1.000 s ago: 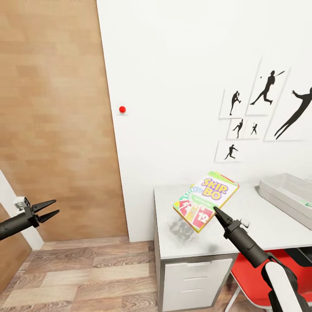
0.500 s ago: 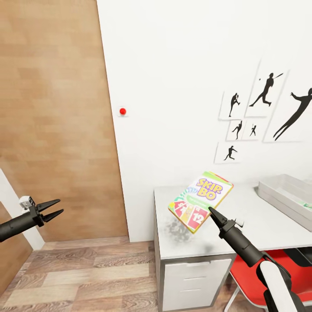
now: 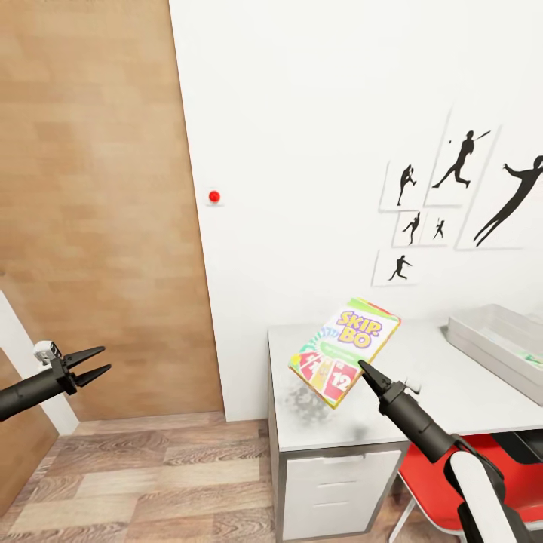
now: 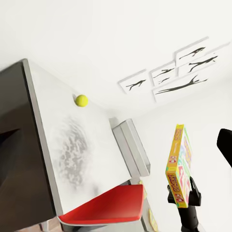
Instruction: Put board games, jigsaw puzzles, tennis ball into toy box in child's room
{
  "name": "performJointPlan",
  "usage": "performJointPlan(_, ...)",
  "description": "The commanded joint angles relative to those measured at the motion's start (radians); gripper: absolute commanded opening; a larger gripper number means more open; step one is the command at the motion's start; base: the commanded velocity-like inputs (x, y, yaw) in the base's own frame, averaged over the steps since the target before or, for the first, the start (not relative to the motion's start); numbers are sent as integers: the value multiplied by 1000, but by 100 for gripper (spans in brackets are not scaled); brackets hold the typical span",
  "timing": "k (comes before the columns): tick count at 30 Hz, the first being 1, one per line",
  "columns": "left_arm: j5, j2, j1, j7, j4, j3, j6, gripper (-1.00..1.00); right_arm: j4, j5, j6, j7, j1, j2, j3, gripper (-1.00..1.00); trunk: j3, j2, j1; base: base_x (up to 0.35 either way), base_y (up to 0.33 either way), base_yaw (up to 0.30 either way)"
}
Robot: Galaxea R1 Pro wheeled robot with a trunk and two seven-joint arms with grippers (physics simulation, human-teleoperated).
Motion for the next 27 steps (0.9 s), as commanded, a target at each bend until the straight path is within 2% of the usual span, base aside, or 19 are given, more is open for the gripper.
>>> performJointPlan(1, 1, 0, -1, -3, 0, 0, 13, 100, -7, -1, 8, -10, -1, -1, 4, -100, 1, 5, -3, 0, 0, 0)
performJointPlan(5, 1, 0, -1, -3, -1, 0, 25, 100, -50, 55, 64, -94, -3, -5, 17, -100, 14, 33, -19, 0, 0, 0)
performJointPlan(10, 1, -1, -2, -3, -12, -4, 57, 100, -71, 75, 145, -127, -4, -1, 26, -100, 17, 40, -23, 0, 0, 0)
performJointPlan(12, 1, -5, -2, -3, -22, -31, 78, 100, -92, 78, 153, -132, -3, 5, 28, -100, 17, 40, -23, 0, 0, 0)
performJointPlan(14, 2, -6, -2, -4, -40, -73, 93, 100, -110, 79, 155, -134, -3, 8, 29, -100, 17, 40, -23, 0, 0, 0)
performJointPlan(17, 3, -7, -2, -23, -63, -110, 100, 100, -125, 80, 156, -135, -2, 10, 31, -100, 17, 40, -23, 0, 0, 0)
performJointPlan(21, 1, -8, -2, -109, -76, -128, 101, 100, -134, 80, 158, -135, -1, 11, 31, -100, 17, 40, -23, 0, 0, 0)
performJointPlan(27, 1, -8, -2, -109, -79, -180, 97, 100, -135, 79, 161, -133, -1, 11, 30, -100, 17, 40, -23, 0, 0, 0)
